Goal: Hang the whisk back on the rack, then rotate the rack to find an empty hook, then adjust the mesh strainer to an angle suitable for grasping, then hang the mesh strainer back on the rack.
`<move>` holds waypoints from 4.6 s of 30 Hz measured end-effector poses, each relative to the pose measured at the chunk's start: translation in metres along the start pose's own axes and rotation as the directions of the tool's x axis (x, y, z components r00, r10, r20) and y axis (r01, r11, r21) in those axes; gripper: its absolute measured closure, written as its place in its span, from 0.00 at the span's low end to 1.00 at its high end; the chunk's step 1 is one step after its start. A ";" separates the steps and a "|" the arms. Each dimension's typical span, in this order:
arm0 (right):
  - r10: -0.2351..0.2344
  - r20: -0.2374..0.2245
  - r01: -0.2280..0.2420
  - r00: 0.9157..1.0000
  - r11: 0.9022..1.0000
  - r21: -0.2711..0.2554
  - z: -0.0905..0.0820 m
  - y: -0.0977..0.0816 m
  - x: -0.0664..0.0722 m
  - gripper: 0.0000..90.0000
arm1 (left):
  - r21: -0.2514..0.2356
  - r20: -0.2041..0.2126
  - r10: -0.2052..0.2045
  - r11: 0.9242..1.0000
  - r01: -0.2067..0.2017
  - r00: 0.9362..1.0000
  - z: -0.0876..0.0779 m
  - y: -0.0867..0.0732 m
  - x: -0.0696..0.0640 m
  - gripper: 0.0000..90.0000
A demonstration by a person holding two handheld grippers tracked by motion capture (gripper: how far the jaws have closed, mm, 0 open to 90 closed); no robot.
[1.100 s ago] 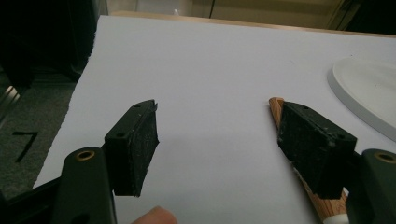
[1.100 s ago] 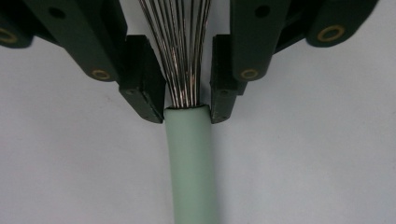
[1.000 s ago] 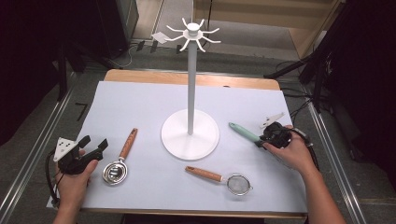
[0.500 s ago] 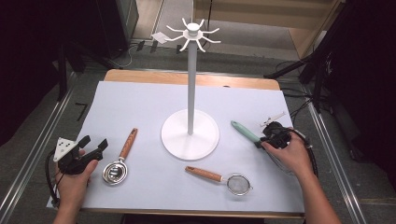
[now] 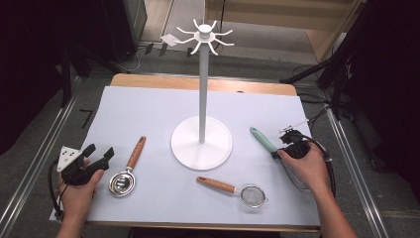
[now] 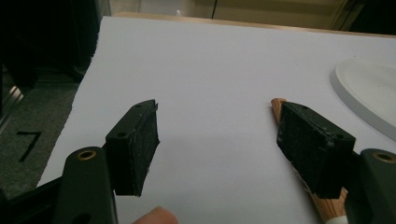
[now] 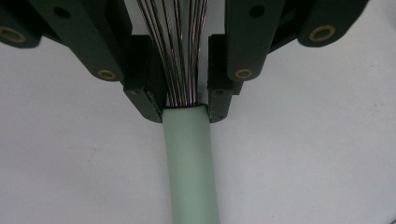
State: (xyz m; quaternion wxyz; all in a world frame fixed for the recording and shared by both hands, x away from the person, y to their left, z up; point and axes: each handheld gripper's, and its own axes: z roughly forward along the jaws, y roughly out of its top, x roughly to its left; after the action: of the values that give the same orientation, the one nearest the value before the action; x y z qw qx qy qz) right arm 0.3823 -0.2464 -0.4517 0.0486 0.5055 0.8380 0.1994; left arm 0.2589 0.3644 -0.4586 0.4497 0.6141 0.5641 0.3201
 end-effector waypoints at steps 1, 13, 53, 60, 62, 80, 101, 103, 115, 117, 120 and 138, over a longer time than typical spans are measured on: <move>0.000 0.000 0.000 1.000 1.000 0.000 0.000 0.000 0.000 0.79 | 0.000 0.000 0.000 1.000 0.000 1.000 0.000 0.000 0.000 0.34; -0.018 0.019 0.019 1.000 0.999 -0.044 -0.004 0.000 0.002 0.56 | -0.001 -0.009 0.001 1.000 -0.001 1.000 0.000 0.001 0.001 0.34; -0.085 0.065 0.077 0.994 0.989 0.125 0.005 0.041 0.012 0.73 | 0.000 0.000 0.011 1.000 -0.011 1.000 -0.001 0.000 0.000 0.34; -0.095 0.079 0.081 0.992 0.983 0.164 0.012 0.050 0.017 0.75 | 0.000 0.001 0.014 1.000 -0.014 1.000 -0.001 -0.001 0.000 0.34; -0.102 0.077 0.088 0.992 0.981 0.173 0.014 0.052 0.017 0.76 | 0.000 0.001 0.015 1.000 -0.015 1.000 -0.001 -0.001 0.000 0.34; -0.102 0.078 0.087 0.992 0.980 0.177 0.018 0.053 0.017 0.79 | 0.002 -0.001 0.017 1.000 -0.017 1.000 -0.001 -0.001 -0.001 0.34; -0.092 0.036 0.095 0.995 0.990 -0.105 -0.023 0.037 0.012 0.79 | -0.003 -0.003 0.014 1.000 -0.014 1.000 -0.001 -0.001 -0.001 0.34; -0.089 0.023 0.091 0.996 0.985 -0.150 -0.028 0.036 0.010 0.79 | -0.003 -0.004 0.013 1.000 -0.013 1.000 -0.001 -0.001 -0.001 0.34; -0.106 0.000 0.100 0.994 0.943 -0.318 -0.045 0.029 0.014 0.79 | -0.005 -0.001 0.015 1.000 -0.015 1.000 -0.002 -0.001 -0.001 0.34; -0.117 0.000 0.110 0.993 0.931 -0.348 -0.049 0.028 0.016 0.79 | -0.005 -0.002 0.015 1.000 -0.015 1.000 -0.002 -0.001 -0.001 0.34; -0.124 -0.020 0.106 0.992 0.914 -0.391 -0.054 0.027 0.019 0.79 | -0.008 -0.001 0.014 1.000 -0.014 1.000 -0.002 -0.001 -0.001 0.34; -0.152 -0.082 0.062 0.985 0.752 -0.657 -0.083 0.020 0.030 0.79 | -0.036 0.017 0.034 0.999 -0.033 0.999 -0.004 -0.001 -0.002 0.30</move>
State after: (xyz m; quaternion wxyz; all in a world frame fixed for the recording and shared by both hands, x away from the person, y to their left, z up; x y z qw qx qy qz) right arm 0.3611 -0.2356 -0.3647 0.1778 0.3939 0.7452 0.5079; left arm 0.2546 0.3630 -0.4573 0.4601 0.6181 0.5440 0.3323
